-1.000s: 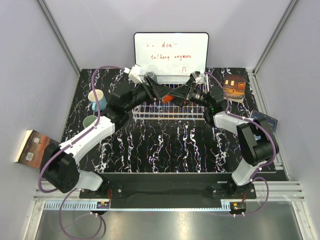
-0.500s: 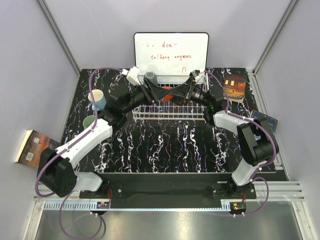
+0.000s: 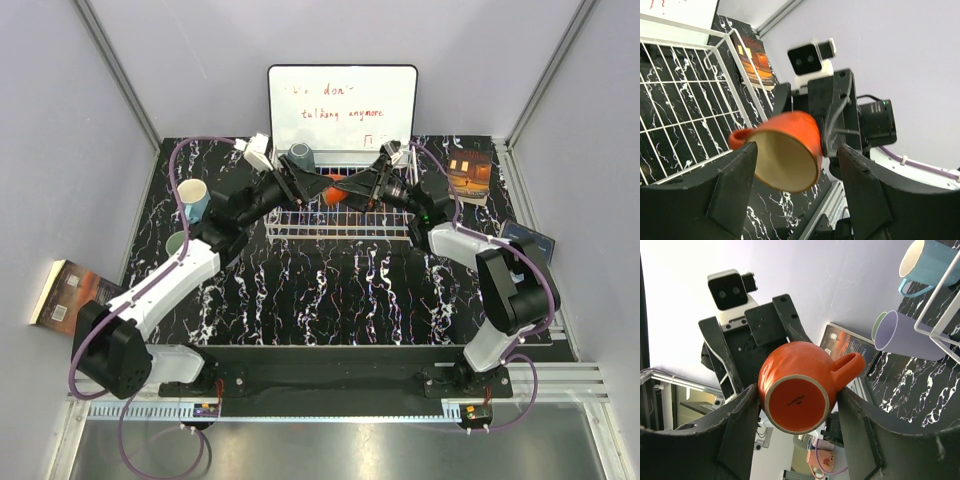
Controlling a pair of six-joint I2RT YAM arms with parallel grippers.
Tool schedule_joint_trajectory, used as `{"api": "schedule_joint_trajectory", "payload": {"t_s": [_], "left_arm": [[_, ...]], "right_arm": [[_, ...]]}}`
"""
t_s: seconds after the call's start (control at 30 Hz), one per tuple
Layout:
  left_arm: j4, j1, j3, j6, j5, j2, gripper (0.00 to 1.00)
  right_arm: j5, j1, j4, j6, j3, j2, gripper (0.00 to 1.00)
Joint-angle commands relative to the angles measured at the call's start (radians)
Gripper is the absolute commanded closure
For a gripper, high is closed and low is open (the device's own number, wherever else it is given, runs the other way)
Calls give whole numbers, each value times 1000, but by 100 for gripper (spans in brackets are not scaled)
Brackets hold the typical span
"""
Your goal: Unload the cups from the dish rack
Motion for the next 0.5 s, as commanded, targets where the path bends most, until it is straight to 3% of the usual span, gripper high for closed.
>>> {"api": "schedule_joint_trajectory", "payload": {"t_s": [0.0,0.13,0.33,0.47], "left_arm": [[65,7,62,-17,-5,28,30],[83,8,82,-31,7,59,32],[108,7,90,-46,12,79,47],[123,7,93,-64,23,93,50]], "right_arm": [[-19,10,57,-14,-23,-74,100],[-32,10,54,-20,-35,-87,100],[-47,10,57,-20,-42,-88,100],[-53,10,58,-20,-40,-83,100]]}}
